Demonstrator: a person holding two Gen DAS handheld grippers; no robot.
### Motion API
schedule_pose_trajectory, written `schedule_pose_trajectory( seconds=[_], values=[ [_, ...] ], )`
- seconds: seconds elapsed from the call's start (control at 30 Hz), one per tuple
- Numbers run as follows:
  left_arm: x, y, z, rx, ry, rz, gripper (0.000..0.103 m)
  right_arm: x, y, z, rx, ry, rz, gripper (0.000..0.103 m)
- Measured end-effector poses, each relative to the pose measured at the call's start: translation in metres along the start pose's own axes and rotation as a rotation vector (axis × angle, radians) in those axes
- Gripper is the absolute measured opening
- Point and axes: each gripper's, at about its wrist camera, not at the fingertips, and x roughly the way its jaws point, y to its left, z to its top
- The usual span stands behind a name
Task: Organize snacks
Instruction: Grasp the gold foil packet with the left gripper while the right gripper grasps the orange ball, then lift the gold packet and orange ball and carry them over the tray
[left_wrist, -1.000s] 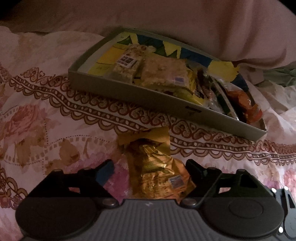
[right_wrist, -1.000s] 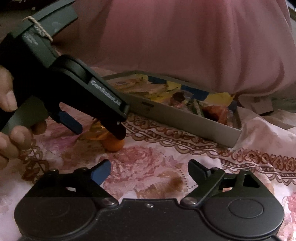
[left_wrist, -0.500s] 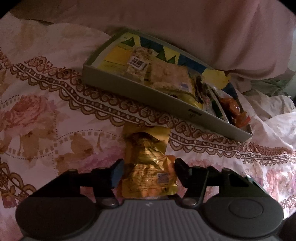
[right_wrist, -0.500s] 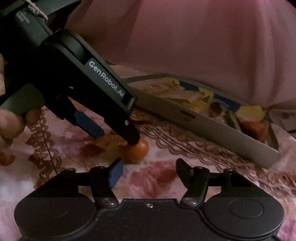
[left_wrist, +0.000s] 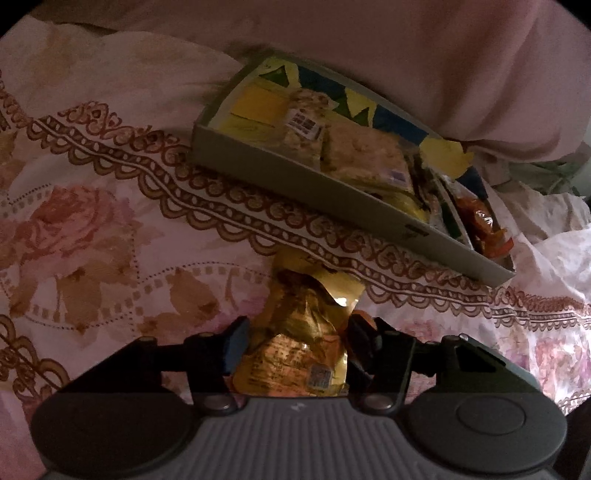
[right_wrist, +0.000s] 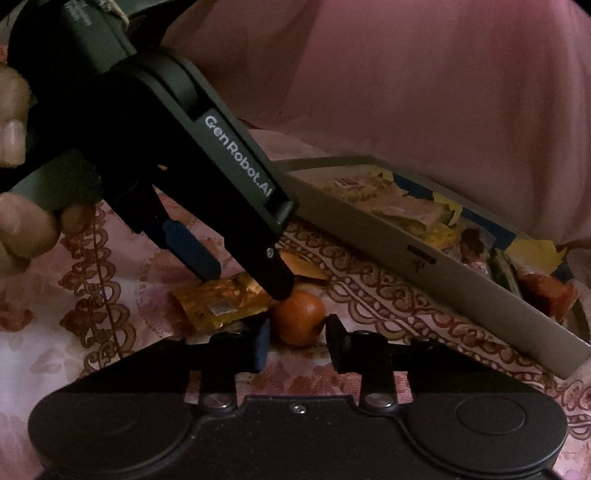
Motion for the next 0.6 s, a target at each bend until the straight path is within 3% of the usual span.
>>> schedule_pose_trajectory(
  seconds=[0.2, 0.37, 0.6],
  values=[
    [0.004, -0.003, -0.003, 0.052, 0.021, 0.05, 0.062, -0.013, -0.006, -0.002, 0.01, 0.04, -0.043, 0.033],
    [0.006, -0.016, -0.01, 0.151, 0.013, 0.076, 0.068, -0.022, -0.022, -0.002, 0.06, 0.075, -0.051, 0.033],
    [0.016, -0.051, -0.026, 0.352, -0.003, 0.228, 0.067, -0.027, -0.051, -0.001, 0.161, 0.057, -0.053, 0.033]
  ],
)
